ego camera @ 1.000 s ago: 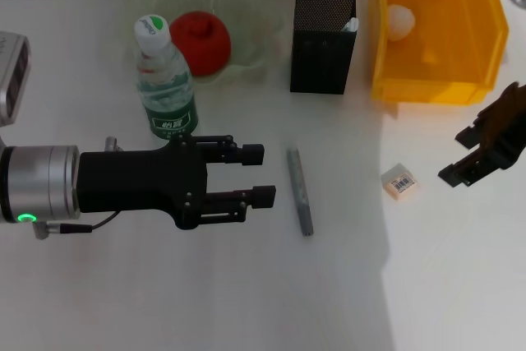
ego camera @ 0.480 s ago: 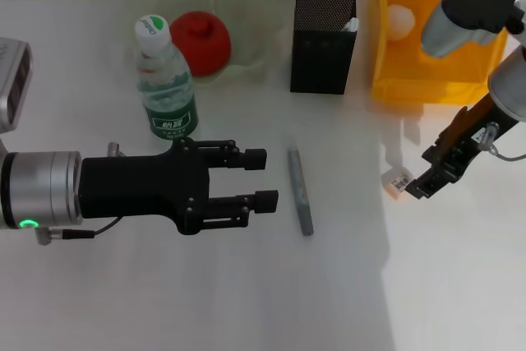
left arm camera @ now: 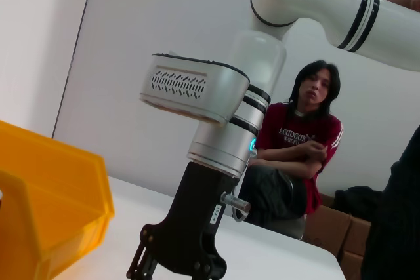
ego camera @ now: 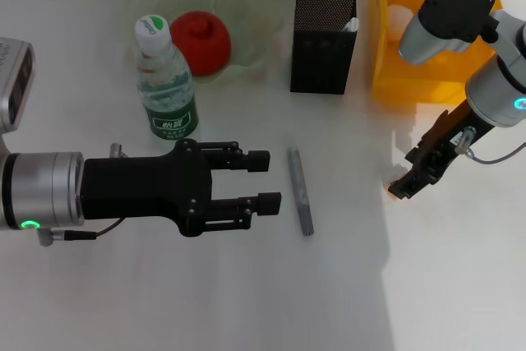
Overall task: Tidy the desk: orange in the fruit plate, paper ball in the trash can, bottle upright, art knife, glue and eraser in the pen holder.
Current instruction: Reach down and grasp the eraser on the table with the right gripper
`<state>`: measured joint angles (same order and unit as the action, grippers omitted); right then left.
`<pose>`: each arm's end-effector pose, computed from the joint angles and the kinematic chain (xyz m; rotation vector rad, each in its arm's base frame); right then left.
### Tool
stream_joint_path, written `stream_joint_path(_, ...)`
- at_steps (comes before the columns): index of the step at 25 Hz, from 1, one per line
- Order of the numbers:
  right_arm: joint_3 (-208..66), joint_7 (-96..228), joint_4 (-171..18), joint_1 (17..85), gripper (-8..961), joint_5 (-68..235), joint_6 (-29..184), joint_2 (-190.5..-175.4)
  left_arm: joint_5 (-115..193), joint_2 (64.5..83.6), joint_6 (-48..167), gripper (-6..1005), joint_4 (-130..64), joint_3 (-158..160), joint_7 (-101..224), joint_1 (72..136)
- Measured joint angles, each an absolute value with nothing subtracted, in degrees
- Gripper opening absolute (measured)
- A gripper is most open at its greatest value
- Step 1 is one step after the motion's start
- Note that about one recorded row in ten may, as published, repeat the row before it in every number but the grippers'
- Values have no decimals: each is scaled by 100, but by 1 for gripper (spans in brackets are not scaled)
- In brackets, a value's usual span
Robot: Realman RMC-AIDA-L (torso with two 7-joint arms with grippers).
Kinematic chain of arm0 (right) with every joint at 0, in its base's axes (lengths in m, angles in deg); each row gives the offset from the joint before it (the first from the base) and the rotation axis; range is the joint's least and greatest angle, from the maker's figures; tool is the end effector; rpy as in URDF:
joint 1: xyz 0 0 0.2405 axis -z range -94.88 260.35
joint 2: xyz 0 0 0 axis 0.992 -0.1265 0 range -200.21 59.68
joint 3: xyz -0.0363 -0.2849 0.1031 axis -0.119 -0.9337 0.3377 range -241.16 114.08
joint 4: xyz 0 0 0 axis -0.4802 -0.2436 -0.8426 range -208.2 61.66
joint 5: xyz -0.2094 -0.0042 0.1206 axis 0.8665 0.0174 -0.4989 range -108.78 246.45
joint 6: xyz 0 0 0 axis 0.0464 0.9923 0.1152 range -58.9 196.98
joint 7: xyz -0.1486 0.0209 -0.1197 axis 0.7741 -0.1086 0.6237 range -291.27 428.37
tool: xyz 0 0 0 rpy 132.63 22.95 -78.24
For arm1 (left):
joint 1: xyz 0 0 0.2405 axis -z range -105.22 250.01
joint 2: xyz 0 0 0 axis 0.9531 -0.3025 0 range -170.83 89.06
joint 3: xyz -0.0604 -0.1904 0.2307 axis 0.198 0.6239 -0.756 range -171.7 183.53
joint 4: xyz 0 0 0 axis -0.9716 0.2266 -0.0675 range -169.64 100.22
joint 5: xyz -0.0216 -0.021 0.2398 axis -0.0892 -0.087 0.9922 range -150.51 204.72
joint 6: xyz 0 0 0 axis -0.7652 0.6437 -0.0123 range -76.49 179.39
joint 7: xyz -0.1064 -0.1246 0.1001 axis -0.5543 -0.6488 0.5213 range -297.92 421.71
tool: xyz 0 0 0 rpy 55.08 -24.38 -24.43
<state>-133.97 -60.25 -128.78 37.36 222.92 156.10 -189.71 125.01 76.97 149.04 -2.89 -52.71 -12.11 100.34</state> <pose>0.2527 0.4429 -0.0862 -2.7508 0.7654 -0.6807 -0.2632 0.3395 -0.0945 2.9355 0.4999 0.9711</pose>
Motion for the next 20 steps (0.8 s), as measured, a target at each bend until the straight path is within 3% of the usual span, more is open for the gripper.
stream_joint_path(7,-13583,-6030,-12692,3724,652,22106,15463,-18987,12501,7694,14903,619,-289,-5284,-1220,10052)
stream_joint_path(20,-13864,-6192,-12533,3688,472,22106,15196,-18982,12501,7698,14900,619,-289,-5280,-1226,10050)
